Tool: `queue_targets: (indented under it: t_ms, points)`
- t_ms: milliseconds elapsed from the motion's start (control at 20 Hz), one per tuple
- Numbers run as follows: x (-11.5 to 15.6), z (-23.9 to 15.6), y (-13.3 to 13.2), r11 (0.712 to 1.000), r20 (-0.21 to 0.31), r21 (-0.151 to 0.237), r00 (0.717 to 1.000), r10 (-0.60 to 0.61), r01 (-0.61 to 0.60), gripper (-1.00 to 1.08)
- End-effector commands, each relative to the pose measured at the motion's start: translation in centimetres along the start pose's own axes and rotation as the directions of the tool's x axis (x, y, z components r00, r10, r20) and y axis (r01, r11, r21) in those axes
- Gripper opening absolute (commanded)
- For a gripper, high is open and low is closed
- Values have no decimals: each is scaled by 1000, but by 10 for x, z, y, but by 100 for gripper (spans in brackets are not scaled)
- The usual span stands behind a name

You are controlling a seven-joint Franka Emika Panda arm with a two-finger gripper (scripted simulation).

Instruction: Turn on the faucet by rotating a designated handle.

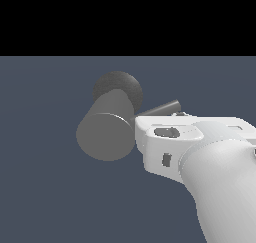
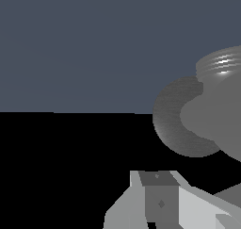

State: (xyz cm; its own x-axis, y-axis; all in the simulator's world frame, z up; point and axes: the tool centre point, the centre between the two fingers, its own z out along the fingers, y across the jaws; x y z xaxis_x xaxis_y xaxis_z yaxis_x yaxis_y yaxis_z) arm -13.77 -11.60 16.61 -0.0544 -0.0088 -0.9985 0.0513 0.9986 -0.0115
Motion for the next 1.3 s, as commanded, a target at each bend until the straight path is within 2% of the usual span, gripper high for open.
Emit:
queue_targets:
  t_ms: [0,150,200,1250]
  points:
    - [-29,2,18,1000,50,-27,999,1,1,-100]
    - [-36,1,20,1000,53,-29,999,1,0,-100]
    - [-10,1,4,1000,2,-3,1000,1,-1,-100]
    - [-76,-2,54,1000,46,-25,999,1,0,-100]
